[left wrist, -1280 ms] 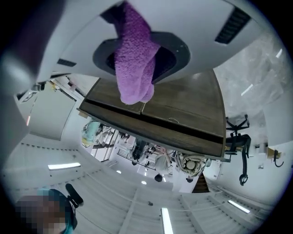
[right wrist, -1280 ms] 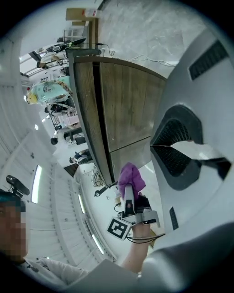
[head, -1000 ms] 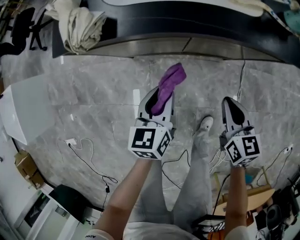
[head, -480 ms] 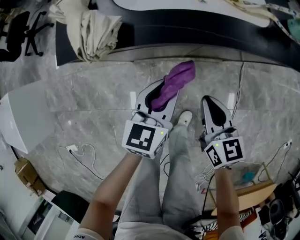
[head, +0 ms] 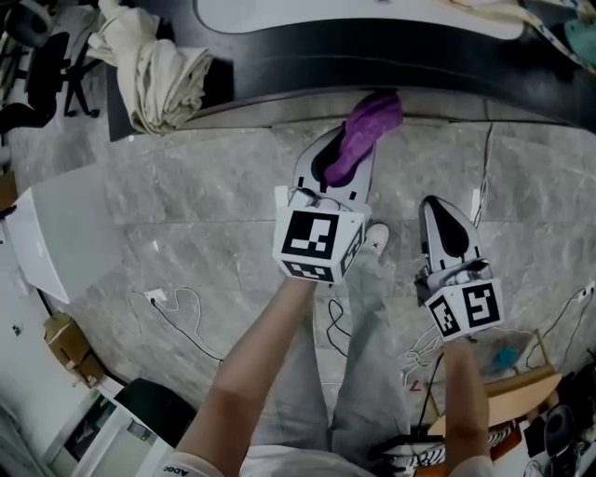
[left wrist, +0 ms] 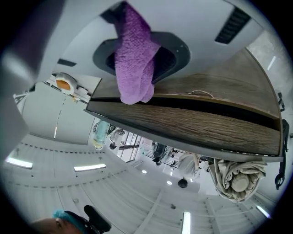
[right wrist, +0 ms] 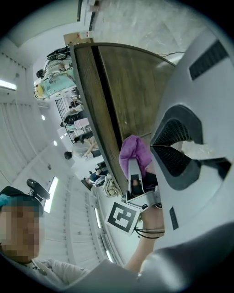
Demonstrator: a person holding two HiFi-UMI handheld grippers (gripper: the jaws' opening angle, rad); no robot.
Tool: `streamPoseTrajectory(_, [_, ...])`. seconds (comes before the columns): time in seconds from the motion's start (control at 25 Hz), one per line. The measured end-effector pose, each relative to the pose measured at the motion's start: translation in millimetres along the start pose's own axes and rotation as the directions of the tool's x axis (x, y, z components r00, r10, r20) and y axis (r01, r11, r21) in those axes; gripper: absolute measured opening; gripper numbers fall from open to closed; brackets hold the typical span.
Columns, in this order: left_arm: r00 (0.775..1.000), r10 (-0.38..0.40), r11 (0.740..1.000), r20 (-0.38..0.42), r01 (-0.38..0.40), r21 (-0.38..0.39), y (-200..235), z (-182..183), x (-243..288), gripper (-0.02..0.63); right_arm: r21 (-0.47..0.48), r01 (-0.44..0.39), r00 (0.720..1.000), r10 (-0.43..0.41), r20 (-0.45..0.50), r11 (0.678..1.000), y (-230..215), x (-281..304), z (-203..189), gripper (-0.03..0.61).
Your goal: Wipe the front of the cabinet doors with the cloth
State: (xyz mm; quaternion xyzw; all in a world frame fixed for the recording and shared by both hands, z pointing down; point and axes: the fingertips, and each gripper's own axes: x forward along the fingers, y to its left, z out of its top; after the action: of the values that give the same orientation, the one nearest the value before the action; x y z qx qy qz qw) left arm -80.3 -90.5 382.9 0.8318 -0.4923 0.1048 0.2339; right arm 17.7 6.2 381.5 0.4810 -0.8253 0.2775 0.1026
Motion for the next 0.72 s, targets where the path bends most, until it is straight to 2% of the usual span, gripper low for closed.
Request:
streamPoseTrajectory(0.28, [1.0, -0.012, 1.0, -0.001, 0.012, 0.003, 34.9, 4.5, 14.9, 0.1, 0.055, 0.058, 0.998, -0.059, 0.017, 0.997, -7.6, 14.9, -18.9, 0.026])
streamPoseTrajectory(0.4, [1.0, -0.013, 1.0, 0.01, 0.013, -0.003, 62.6, 6.7, 4.4, 0.1, 0.071, 0.08, 0.997, -0.08, 0.006, 0.994, 6.6, 25.8, -30.1, 0.026])
streamPoseTrajectory(0.6, [0.999, 0.042, 0.999, 0.023, -0.042, 0.015, 112.3, 8.2, -24.2, 0.1, 0.007, 0.018, 0.999, -0.018, -0.034, 1.0, 44.3, 54.2, -33.2, 0.026])
streamPoseTrajectory(0.72, [0.996, 0.086, 0.996, 0.034, -0.086, -0.002, 143.4, 11.1, -44.5, 0.1, -0.022, -0.015, 0.998, 0.014, -0.056, 1.0, 66.3, 71.7, -33.5, 0.026])
